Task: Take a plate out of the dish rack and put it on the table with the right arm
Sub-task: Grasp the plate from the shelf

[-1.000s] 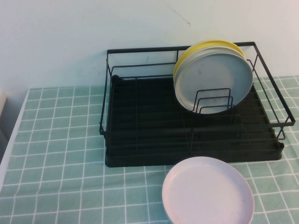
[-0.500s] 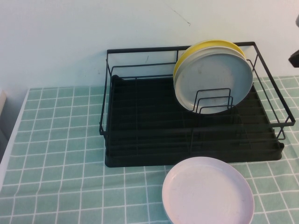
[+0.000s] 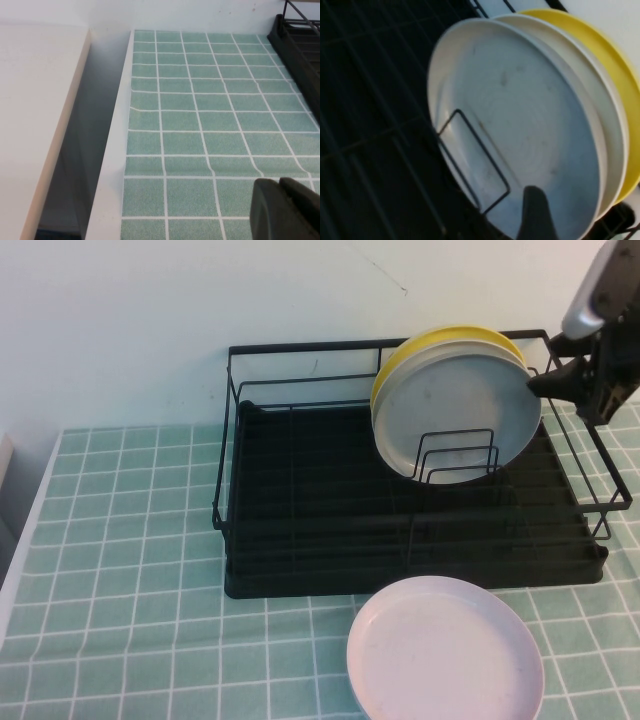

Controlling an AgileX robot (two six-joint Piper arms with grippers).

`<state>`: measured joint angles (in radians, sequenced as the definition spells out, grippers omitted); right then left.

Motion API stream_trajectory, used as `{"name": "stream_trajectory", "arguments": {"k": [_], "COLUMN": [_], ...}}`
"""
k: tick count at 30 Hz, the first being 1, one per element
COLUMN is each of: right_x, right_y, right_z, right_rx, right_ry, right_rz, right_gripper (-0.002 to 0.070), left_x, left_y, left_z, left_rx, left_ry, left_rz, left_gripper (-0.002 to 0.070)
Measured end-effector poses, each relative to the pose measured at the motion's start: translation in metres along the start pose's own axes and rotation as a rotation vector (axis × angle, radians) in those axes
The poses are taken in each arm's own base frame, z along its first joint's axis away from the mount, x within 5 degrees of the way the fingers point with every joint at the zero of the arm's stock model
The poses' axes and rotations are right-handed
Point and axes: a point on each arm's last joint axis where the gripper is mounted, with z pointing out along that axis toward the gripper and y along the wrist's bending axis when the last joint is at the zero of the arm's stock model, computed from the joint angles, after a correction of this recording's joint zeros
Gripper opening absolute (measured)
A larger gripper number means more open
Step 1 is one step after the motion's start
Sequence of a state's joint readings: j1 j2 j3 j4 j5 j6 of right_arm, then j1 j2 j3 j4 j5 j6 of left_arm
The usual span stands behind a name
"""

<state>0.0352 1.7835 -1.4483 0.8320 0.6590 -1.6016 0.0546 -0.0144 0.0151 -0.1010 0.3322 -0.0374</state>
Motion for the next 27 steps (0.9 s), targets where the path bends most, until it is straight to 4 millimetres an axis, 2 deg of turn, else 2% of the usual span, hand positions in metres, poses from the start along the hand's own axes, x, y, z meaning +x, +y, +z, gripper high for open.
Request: {"name": "stream_trajectory", "arguments": {"k": [9, 17, 21, 24, 27], "right_x": [0.009, 0.027, 0.029, 0.028, 0.027], "right_y": [-0.001, -0.002, -0.004, -0.006, -0.008], "right_z": [0.038, 0.063, 0.068, 0.070, 0.069], "right_rx": [0.078, 0.092, 0.100, 0.117, 0.138], "right_ry": [0.028, 0.050, 0.044, 0.034, 0.025], "right_rz": [-0.055, 0.010, 0.033, 0.054, 0.071], "right_gripper": [0.0437, 0.0356, 0.0333, 0.0248, 0.0105], "left_x": [0.000, 0.000, 0.000, 0.000, 0.000], "left_y": [0.000, 0.000, 0.000, 0.000, 0.000], "left_z": [0.000, 0.000, 0.000, 0.000, 0.000], "left_rx": [0.000, 0.000, 0.000, 0.000, 0.000], "left_ry": [0.000, 0.000, 0.000, 0.000, 0.000], "left_rz": [0.000, 0.000, 0.000, 0.000, 0.000], "left_gripper": [-0.0002, -0.0002, -0.0002, -0.0002, -0.0002]}}
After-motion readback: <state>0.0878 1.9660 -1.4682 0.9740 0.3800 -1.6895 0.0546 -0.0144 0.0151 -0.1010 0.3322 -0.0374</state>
